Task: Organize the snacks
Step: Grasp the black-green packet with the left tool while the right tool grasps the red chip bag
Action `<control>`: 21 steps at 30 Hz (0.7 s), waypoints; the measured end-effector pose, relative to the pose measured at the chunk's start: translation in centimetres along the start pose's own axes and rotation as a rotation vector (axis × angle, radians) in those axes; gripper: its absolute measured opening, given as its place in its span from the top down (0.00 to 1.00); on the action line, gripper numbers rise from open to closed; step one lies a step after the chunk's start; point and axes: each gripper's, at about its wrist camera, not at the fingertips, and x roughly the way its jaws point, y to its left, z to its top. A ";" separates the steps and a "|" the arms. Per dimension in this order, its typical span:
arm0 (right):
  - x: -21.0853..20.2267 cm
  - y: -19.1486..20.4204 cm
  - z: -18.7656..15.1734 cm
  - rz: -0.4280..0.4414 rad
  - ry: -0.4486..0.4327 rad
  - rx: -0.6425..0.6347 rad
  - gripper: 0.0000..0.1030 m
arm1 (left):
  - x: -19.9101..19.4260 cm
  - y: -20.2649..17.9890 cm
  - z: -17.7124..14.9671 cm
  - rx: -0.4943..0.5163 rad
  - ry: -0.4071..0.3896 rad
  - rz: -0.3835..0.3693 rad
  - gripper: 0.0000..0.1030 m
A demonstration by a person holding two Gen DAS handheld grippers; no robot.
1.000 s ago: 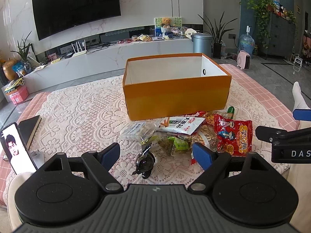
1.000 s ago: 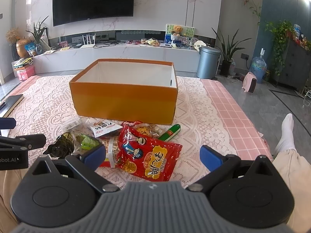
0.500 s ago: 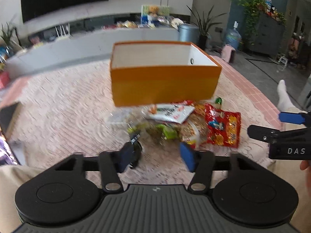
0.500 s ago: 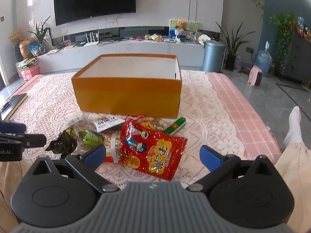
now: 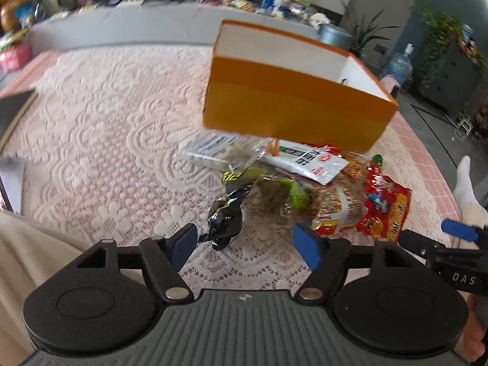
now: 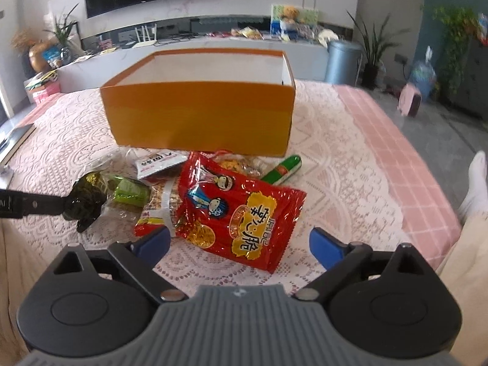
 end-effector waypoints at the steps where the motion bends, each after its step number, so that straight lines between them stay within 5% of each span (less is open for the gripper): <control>1: 0.5 -0.1 0.1 0.001 0.013 0.014 0.04 | 0.4 0.1 0.1 -0.010 0.010 0.003 0.17; 12: 4.1 -0.1 0.7 0.034 0.079 0.086 0.04 | 4.1 0.0 1.3 -0.015 0.085 0.031 0.19; 21: 6.5 2.8 0.3 -0.006 0.073 -0.079 0.03 | 5.9 0.0 1.4 0.000 0.106 0.026 0.23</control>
